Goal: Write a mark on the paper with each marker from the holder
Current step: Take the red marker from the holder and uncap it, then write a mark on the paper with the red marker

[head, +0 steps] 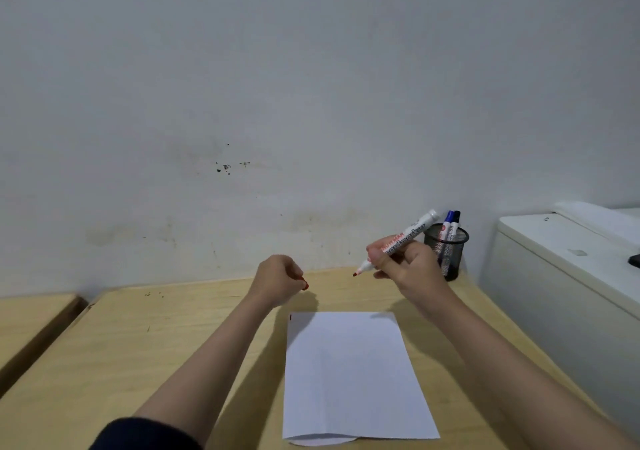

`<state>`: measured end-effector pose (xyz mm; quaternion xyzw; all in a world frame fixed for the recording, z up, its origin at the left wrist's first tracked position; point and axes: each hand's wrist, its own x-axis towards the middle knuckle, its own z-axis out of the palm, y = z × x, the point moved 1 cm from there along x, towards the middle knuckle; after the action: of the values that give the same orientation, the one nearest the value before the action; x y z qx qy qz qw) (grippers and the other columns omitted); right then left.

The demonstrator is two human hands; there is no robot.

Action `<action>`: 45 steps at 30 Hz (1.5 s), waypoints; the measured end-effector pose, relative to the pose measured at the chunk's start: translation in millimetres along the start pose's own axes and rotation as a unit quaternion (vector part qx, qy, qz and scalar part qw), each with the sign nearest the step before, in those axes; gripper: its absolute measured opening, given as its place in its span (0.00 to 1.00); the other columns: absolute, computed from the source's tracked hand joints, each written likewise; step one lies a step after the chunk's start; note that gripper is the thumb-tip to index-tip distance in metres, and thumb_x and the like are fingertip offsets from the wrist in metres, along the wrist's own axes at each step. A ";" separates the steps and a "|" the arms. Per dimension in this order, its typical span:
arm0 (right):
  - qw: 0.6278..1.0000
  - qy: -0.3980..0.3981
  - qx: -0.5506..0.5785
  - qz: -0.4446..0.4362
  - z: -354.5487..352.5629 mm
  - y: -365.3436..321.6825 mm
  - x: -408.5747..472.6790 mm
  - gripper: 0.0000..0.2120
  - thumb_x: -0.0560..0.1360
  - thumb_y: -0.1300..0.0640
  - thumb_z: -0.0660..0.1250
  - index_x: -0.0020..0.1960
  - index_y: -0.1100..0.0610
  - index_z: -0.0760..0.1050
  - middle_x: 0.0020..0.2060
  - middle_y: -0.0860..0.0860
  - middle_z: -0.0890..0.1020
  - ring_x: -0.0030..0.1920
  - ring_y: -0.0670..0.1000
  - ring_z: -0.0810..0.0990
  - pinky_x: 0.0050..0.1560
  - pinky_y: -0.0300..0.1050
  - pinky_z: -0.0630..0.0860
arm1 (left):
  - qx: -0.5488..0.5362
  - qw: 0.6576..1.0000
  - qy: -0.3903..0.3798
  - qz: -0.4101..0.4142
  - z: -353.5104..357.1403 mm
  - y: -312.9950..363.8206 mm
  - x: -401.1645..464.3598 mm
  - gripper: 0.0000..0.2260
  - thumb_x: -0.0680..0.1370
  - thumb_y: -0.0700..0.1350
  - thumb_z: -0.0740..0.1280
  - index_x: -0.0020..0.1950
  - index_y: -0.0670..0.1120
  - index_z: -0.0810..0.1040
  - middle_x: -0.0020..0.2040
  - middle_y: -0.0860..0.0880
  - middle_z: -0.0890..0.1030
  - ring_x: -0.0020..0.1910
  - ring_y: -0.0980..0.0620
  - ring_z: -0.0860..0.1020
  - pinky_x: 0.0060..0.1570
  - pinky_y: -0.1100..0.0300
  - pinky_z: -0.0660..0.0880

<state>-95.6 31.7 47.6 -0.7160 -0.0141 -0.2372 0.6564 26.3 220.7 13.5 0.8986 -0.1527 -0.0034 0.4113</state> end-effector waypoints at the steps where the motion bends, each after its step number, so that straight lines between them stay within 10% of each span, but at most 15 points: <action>1: 1.000 0.000 -0.005 0.003 1.2 4.5 0.3 0.04 0.73 0.64 0.69 0.41 0.57 0.79 0.35 0.51 0.82 0.35 0.43 0.81 0.38 0.40 0.81 | 0.017 1.000 -0.003 -0.004 4.0 -6.2 4.7 0.04 0.69 0.37 0.72 0.43 0.42 0.80 0.38 0.49 0.79 0.40 0.50 0.76 0.31 0.68 0.68; 19: 0.995 0.031 0.060 0.078 41.1 52.9 1.9 0.10 0.68 0.64 0.74 0.34 0.59 0.74 0.25 0.51 0.81 0.28 0.49 0.79 0.31 0.43 0.79 | -0.156 0.986 -0.016 -0.060 9.9 -61.5 -5.3 0.10 0.71 0.38 0.73 0.49 0.43 0.77 0.38 0.48 0.79 0.40 0.50 0.80 0.38 0.66 0.73; 30: 0.978 0.018 0.024 0.208 107.5 84.2 5.0 0.12 0.68 0.61 0.73 0.33 0.56 0.70 0.30 0.57 0.83 0.28 0.52 0.79 0.32 0.48 0.78 | -0.029 0.997 -0.056 0.051 8.1 -82.7 -57.9 0.06 0.62 0.47 0.79 0.36 0.50 0.84 0.41 0.48 0.80 0.39 0.53 0.78 0.40 0.63 0.72; 45: 0.986 0.022 -0.041 0.163 118.1 112.0 -3.7 0.14 0.70 0.65 0.69 0.31 0.58 0.66 0.27 0.61 0.78 0.28 0.52 0.83 0.28 0.47 0.77 | -0.005 0.993 -0.036 0.110 13.5 -94.7 -57.8 0.10 0.64 0.52 0.76 0.43 0.52 0.84 0.44 0.54 0.79 0.46 0.55 0.78 0.49 0.54 0.76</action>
<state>-23.8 129.2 -61.3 -0.7297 0.1268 -0.1427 0.6565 -4.9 285.0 -72.5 0.8737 -0.2653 0.0088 0.4077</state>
